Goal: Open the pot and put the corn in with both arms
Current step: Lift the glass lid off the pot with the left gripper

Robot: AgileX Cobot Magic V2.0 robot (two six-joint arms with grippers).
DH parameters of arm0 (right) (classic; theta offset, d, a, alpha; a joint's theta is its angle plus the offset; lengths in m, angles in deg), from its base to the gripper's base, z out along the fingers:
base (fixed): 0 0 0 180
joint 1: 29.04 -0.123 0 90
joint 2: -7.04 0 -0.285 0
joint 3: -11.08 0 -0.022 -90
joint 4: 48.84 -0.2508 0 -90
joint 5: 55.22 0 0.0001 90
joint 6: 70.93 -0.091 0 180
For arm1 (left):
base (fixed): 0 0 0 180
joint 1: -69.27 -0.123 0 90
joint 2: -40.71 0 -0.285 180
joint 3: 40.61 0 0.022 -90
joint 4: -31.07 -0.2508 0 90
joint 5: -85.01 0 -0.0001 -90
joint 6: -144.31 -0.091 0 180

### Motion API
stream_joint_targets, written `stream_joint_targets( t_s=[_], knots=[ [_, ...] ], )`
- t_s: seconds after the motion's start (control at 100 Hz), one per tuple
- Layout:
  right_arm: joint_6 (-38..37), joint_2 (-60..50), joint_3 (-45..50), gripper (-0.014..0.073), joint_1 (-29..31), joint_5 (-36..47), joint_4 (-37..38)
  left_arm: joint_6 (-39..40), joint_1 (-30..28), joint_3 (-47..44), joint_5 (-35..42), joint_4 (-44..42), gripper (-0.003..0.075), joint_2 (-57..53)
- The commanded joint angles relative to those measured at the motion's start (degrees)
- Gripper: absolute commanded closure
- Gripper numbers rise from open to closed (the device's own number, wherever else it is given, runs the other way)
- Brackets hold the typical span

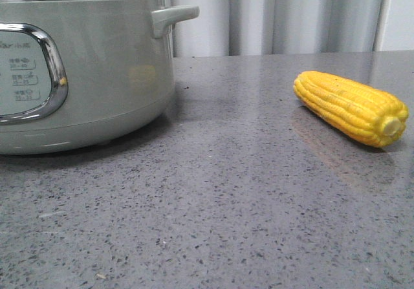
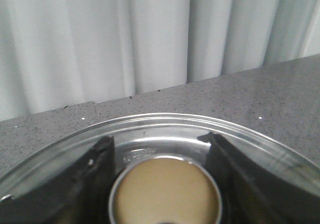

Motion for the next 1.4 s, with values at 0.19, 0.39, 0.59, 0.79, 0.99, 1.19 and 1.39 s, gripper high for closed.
stream_joint_targets(
  t_s=[0.19, 0.39, 0.59, 0.79, 0.99, 1.19, 1.39],
  knots=[
    [0.72, -0.01, -2.24, -0.0042, 0.36, 3.53, 0.46, 0.15, 0.06, 2.44, 2.28, 0.26, 0.0615, -1.43],
    [0.72, -0.01, -2.24, -0.0042, 0.36, 3.53, 0.46, 0.15, 0.06, 7.13, 0.58, 0.26, 0.0615, -4.69],
    [0.72, -0.01, -2.24, -0.0042, 0.36, 3.53, 0.46, 0.05, -2.12, 11.36, -0.19, 0.26, 0.0615, -9.91],
    [0.72, -0.01, -2.24, -0.0042, 0.36, 3.34, 0.46, 0.05, -13.22, 11.57, -4.84, 0.26, 0.0615, -15.67],
    [0.72, -0.01, -2.24, -0.0042, 0.36, 3.14, 0.46, 0.05, -30.32, 10.47, -10.79, 0.26, 0.0615, -17.97],
    [0.72, -0.01, -2.24, -0.0042, 0.36, 4.19, 0.05, 0.05, -36.97, 4.21, -2.58, 0.26, 0.0615, -17.95],
    [0.72, -0.01, -2.24, -0.0042, 0.36, 3.76, 0.05, 0.05, -43.38, -5.67, 9.91, 3.51, 0.0615, -16.41]
  ],
)
